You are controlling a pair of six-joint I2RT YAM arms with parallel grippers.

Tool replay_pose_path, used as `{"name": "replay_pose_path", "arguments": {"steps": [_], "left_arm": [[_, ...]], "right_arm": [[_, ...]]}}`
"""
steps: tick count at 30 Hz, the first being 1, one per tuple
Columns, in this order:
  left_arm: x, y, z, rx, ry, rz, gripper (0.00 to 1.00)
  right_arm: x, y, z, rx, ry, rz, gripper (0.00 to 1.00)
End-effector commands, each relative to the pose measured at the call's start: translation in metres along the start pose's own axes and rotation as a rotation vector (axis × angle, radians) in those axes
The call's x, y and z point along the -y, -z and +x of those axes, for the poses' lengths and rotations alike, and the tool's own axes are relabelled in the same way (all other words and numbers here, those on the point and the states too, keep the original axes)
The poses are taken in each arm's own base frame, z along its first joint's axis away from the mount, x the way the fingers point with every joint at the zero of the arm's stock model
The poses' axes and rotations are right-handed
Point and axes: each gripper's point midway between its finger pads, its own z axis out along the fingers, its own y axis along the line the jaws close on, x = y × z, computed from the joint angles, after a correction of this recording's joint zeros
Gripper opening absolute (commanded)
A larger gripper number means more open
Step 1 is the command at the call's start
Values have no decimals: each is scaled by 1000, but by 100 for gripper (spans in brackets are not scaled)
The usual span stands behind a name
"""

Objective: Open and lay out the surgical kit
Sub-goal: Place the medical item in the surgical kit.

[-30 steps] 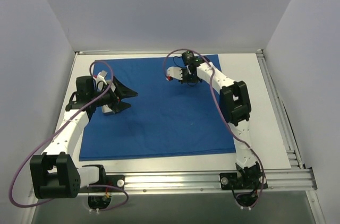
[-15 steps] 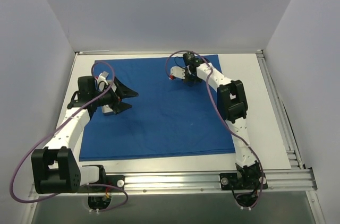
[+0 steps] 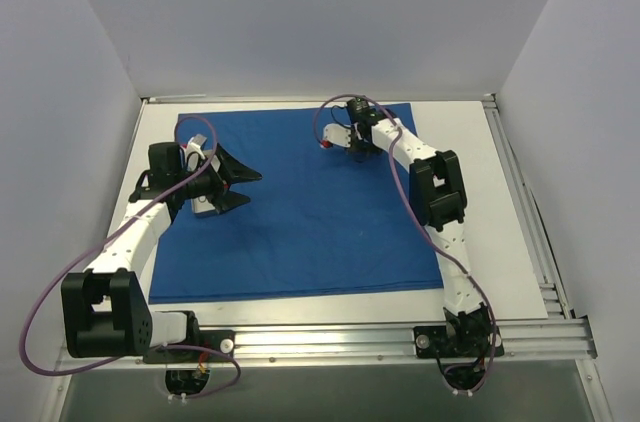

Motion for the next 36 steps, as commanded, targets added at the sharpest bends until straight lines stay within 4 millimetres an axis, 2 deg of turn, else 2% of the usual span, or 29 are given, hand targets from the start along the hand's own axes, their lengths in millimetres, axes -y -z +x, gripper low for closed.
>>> {"name": "replay_pose_path", "arguments": {"steps": [1,16,23,36], "left_arm": [[15,1,-7,10,-46,53,97],[15,-1,-8,4,-39,64,97],[15,0,-6,-1,-37,68,98],[15,1,-4,-1,-42,73,98]], "right_arm": [[5,-8,3,-26,6,14,4],[5,-15,5,-48,8,28,9],[2,-15,0,-30,3,21,19],[4,-10,-7,6,-31,24,25]]}}
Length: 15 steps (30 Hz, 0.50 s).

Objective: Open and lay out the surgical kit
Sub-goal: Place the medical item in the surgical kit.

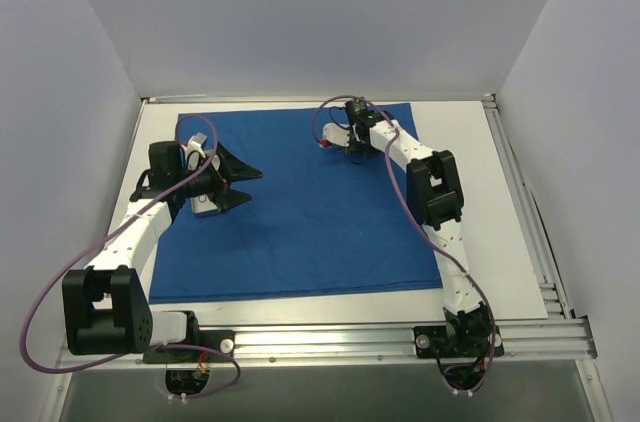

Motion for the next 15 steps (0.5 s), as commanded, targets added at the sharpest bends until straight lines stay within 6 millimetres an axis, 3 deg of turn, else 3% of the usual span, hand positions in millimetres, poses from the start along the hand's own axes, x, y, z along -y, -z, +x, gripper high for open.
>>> {"name": "replay_pose_path", "arguments": {"steps": [1,8,15], "left_arm": [[12,4,-1,7,-49,45,98],[12,6,-2,19,-67,32,97],[14,9,-2,31,-74,25,97]], "right_arm": [[2,8,-9,37,-34,-3,26],[17,24,-11,90,-91,45,35],[34,63,-12,155,-145,96,47]]}}
